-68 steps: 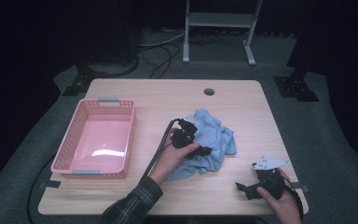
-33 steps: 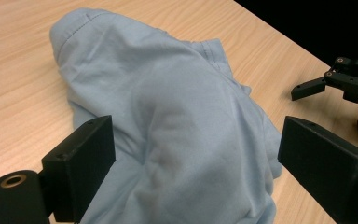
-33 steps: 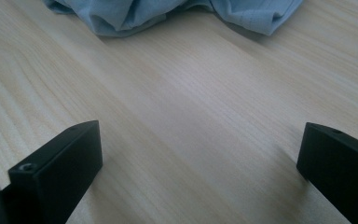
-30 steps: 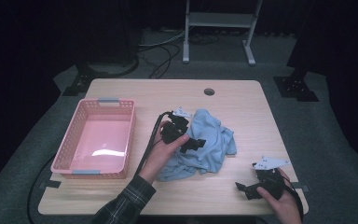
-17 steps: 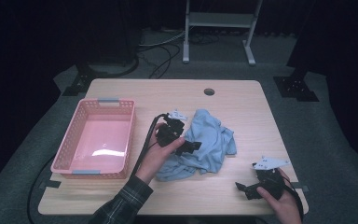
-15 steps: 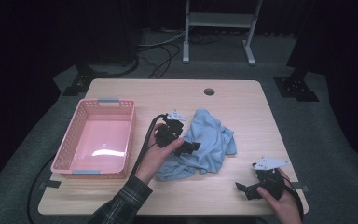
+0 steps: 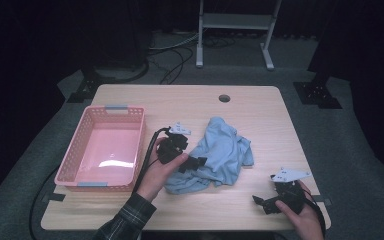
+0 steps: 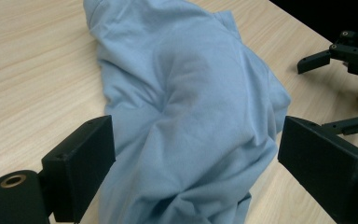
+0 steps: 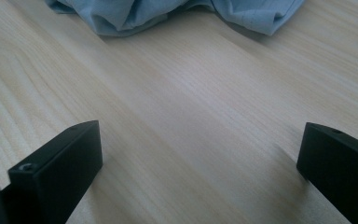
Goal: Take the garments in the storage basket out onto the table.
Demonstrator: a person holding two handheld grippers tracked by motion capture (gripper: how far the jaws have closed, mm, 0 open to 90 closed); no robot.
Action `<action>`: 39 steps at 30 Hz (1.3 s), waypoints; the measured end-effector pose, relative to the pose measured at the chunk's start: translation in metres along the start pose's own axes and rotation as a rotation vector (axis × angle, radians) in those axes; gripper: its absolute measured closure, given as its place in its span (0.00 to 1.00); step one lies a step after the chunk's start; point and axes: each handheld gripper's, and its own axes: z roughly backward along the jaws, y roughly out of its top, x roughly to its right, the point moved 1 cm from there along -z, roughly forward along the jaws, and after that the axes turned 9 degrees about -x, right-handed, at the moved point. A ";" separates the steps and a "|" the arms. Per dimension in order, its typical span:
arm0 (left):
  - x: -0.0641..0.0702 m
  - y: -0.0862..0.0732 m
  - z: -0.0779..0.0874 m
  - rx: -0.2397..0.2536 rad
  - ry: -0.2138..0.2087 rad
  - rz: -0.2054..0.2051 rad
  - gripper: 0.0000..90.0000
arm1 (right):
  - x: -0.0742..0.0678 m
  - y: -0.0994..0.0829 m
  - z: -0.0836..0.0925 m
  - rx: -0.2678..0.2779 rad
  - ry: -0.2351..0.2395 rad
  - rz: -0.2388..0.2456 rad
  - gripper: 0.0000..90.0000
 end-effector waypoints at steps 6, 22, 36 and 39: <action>0.000 -0.008 0.005 0.001 0.007 0.003 0.12 | 0.000 0.000 0.000 -0.002 0.001 -0.002 0.00; -0.003 -0.039 0.013 -0.003 0.014 0.029 0.12 | 0.000 0.000 0.000 -0.002 0.001 0.000 0.00; -0.003 -0.068 0.024 -0.017 0.030 0.054 0.12 | -0.001 -0.001 0.001 -0.003 0.001 -0.002 0.00; -0.003 -0.072 0.026 -0.016 0.026 0.057 0.12 | -0.001 -0.001 0.001 -0.003 0.002 -0.003 0.00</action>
